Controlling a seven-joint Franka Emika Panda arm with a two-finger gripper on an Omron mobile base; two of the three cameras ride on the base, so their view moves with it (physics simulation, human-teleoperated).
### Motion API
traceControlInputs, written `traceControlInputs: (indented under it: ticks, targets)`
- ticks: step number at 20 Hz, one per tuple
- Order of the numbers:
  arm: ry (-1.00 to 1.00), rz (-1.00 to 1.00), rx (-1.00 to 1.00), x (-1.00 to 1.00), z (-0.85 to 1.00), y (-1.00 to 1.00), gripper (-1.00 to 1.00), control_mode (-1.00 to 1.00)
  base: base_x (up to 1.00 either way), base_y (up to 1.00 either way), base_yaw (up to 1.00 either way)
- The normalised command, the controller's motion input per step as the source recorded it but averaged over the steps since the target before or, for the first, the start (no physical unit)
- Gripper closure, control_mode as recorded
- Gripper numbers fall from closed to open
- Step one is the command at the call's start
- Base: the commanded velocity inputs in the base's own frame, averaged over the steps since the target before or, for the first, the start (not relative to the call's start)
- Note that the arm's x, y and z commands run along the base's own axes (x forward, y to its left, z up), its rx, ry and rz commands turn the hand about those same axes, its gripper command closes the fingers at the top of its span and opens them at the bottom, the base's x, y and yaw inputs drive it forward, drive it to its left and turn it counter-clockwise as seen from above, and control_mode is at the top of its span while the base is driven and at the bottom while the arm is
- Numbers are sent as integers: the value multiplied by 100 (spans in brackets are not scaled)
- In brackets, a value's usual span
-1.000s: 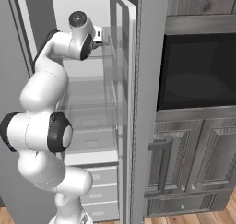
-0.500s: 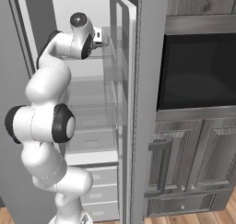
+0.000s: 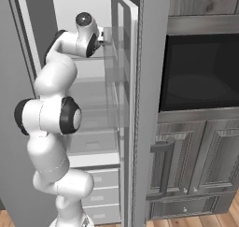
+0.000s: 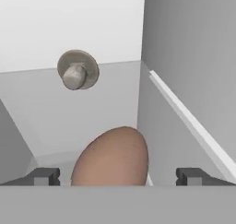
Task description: Pick the egg and butter from the fridge and place them by the bowl for mixing.
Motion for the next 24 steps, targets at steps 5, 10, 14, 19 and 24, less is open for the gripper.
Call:
traceControlInputs:
  ticks: [5, 10, 14, 19, 24]
  targets:
    - [6, 2, 0, 38, -2, 0, -100, -100, 0, 0, 0]
    - [3, 1, 0, 19, -2, 0, -100, -100, 0, 0, 0]
    - [0, 1, 0, 0, -21, 0, -100, -100, 0, 0, 0]
    - [0, 2, 0, -4, -33, 0, -100, -100, 0, 0, 0]
    - [1, 0, 0, 0, -1, 1, -100, -100, 0, 0, 0]
